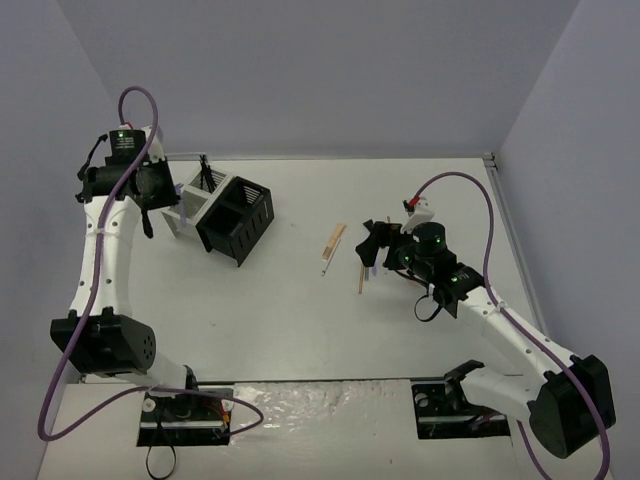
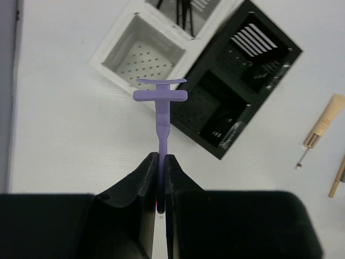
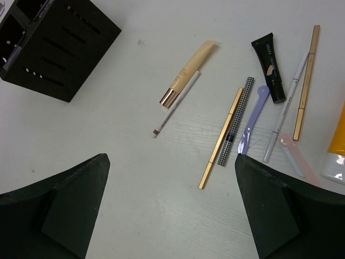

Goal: Organize the makeup

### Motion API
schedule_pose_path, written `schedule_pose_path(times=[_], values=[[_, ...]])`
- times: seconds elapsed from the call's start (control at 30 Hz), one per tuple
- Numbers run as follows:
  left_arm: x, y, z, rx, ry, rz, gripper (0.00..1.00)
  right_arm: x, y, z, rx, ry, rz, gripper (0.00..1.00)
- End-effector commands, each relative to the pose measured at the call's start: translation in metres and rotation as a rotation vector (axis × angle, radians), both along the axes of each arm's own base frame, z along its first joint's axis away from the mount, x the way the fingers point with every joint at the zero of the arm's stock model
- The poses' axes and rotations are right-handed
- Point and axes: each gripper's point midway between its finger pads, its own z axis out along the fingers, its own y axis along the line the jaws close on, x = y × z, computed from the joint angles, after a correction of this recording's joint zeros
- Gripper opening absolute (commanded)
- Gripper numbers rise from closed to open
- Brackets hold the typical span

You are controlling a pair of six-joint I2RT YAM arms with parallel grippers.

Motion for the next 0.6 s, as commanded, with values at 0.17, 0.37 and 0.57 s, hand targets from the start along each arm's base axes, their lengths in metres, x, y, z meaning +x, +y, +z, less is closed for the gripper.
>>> schedule_pose_path(times=[0.17, 0.37, 0.57], values=[[0.010, 0.034, -0.008, 0.052, 0.080, 0.064, 0.00, 0.008, -0.005, 0.002, -0.025, -0.054, 0.007, 1.00], [0.032, 0.045, -0.018, 0.076, 0.118, 0.086, 0.00, 0.006, -0.007, -0.005, -0.039, -0.047, 0.016, 1.00], [0.046, 0.043, -0.033, 0.059, 0.152, 0.068, 0.00, 0.006, -0.008, -0.009, -0.041, -0.046, 0.019, 1.00]])
